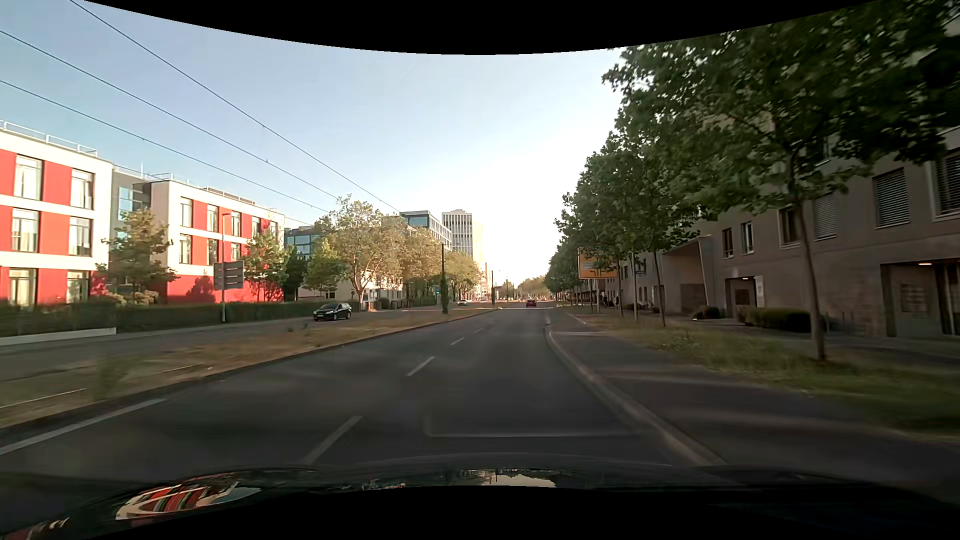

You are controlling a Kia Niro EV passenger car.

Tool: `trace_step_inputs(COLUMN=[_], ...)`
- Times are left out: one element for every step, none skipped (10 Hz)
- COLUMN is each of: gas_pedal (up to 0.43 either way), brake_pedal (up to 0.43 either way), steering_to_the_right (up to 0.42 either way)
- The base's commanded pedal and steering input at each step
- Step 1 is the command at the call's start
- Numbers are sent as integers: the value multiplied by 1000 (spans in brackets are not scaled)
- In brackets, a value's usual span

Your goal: Follow the waypoints while adhering to traffic rules and regulations

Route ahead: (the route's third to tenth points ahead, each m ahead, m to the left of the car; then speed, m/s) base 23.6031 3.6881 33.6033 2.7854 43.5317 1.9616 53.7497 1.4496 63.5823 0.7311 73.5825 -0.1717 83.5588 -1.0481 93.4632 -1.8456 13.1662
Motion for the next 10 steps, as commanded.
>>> trace_step_inputs(gas_pedal=[110, 110, 110, 110, 110, 110, 110, 110, 110, 110], brake_pedal=[0, 0, 0, 0, 0, 0, 0, 0, 0, 0], steering_to_the_right=[8, 14, 15, 18, 21, 23, 23, 23, 23, 23])
